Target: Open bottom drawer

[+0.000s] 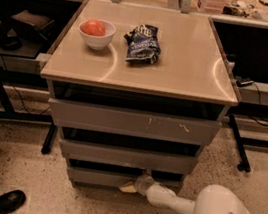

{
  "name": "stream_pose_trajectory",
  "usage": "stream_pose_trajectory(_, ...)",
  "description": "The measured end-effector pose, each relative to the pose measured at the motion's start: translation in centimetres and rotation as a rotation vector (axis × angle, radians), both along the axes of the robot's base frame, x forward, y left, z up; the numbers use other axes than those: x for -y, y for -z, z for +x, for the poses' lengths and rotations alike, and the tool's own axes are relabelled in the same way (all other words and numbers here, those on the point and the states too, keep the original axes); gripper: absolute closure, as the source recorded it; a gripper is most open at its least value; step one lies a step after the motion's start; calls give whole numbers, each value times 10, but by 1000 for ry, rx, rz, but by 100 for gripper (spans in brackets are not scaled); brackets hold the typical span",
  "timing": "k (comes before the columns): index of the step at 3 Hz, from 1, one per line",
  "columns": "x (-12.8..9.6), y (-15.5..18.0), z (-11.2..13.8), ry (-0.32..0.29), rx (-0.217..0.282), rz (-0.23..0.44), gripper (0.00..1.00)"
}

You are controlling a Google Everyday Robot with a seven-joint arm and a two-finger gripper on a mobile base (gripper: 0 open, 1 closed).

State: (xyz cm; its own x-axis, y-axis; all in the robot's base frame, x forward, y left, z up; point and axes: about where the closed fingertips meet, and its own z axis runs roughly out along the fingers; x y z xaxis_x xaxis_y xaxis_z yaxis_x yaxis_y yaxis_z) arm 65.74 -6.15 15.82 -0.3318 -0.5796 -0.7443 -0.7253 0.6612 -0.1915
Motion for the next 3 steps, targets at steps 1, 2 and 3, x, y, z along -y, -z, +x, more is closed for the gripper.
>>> stream_pose_trajectory(1,0,-6,0,0,0,0,0)
stream_pose_trajectory(2,0,-6,0,0,0,0,19)
stream_pose_trajectory(3,0,-6,0,0,0,0,42)
